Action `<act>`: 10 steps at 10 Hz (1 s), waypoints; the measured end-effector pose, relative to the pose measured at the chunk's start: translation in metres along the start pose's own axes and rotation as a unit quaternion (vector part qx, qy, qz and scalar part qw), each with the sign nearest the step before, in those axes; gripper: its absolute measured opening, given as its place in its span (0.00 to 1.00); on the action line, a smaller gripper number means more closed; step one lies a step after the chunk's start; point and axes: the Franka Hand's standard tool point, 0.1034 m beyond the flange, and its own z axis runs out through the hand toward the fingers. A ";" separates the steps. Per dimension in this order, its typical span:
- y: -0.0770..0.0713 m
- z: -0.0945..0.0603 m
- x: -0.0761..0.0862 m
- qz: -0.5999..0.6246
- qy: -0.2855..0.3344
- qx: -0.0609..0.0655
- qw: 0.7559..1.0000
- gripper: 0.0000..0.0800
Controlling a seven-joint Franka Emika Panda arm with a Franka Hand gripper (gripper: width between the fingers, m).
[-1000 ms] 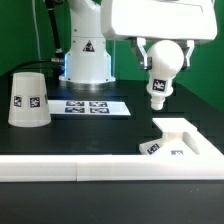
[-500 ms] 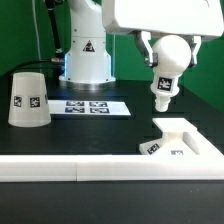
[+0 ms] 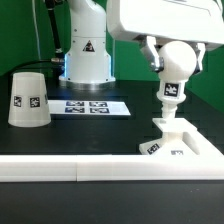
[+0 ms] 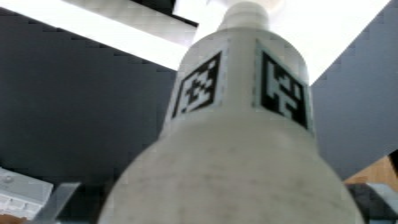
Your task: Assemble lamp
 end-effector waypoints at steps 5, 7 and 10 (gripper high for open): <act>-0.003 0.007 -0.001 -0.002 0.000 0.001 1.000 0.72; -0.005 0.013 -0.006 -0.003 -0.002 0.002 1.000 0.72; -0.010 0.018 -0.013 -0.005 0.003 0.001 1.000 0.72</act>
Offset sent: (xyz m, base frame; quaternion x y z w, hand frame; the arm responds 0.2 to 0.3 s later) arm 0.0072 0.0029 -0.0022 -0.0057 0.0091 -0.0080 0.9999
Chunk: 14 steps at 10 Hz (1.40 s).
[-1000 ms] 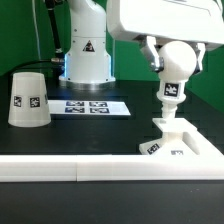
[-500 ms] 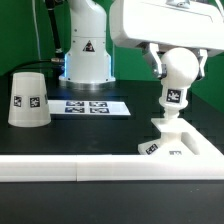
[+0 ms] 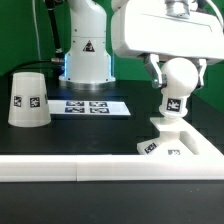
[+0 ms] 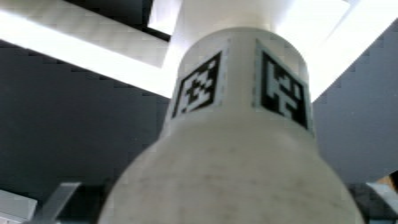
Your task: Assemble lamp
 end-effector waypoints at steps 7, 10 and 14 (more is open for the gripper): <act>-0.003 -0.004 -0.004 -0.004 0.051 -0.019 0.999 0.72; -0.003 -0.004 -0.004 -0.004 0.050 -0.019 0.999 0.86; 0.006 -0.015 0.001 0.001 0.054 -0.024 0.998 0.87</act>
Offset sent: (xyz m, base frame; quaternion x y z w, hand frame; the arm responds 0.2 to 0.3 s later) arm -0.0172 0.0007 -0.0108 -0.0116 0.0282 -0.0120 0.9995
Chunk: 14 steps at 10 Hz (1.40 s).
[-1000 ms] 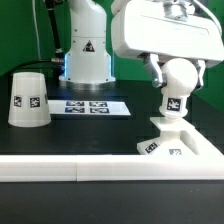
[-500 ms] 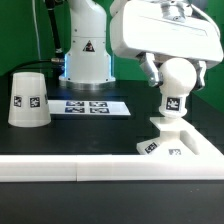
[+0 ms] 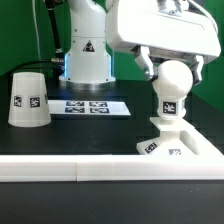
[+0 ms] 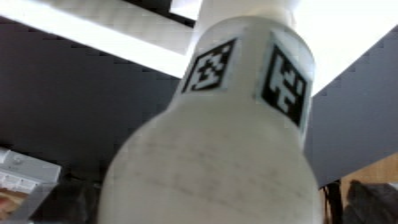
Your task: Assemble lamp
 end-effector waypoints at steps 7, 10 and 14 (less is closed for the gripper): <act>0.001 -0.014 0.007 0.002 -0.060 0.024 0.998 0.87; 0.003 -0.010 0.009 0.006 -0.156 0.060 0.986 0.87; 0.002 -0.006 0.007 -0.002 -0.295 0.102 0.950 0.87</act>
Offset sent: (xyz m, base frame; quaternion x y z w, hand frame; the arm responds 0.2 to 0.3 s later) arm 0.0000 0.0000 0.0000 0.0000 0.0000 0.0000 1.0000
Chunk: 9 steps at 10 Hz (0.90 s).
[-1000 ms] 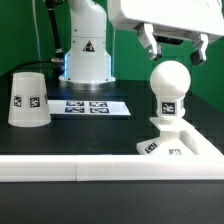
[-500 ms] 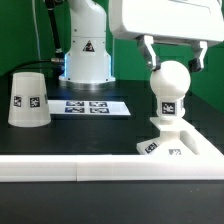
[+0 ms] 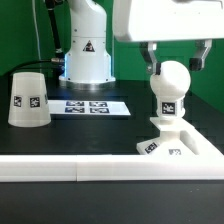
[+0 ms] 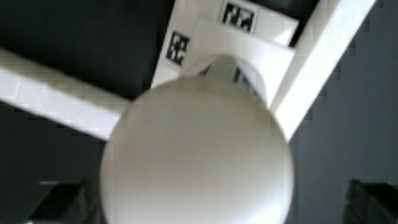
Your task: Assemble lamp
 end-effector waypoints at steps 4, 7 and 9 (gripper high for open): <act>0.007 0.007 0.004 -0.002 -0.038 0.009 0.999 0.87; 0.006 0.009 0.003 -0.002 -0.039 0.009 0.999 0.87; 0.007 0.010 0.005 -0.002 -0.033 0.008 0.999 0.87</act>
Offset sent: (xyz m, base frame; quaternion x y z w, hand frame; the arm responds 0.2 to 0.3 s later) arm 0.0059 -0.0032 -0.0064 0.0135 -0.0039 -0.0042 0.9999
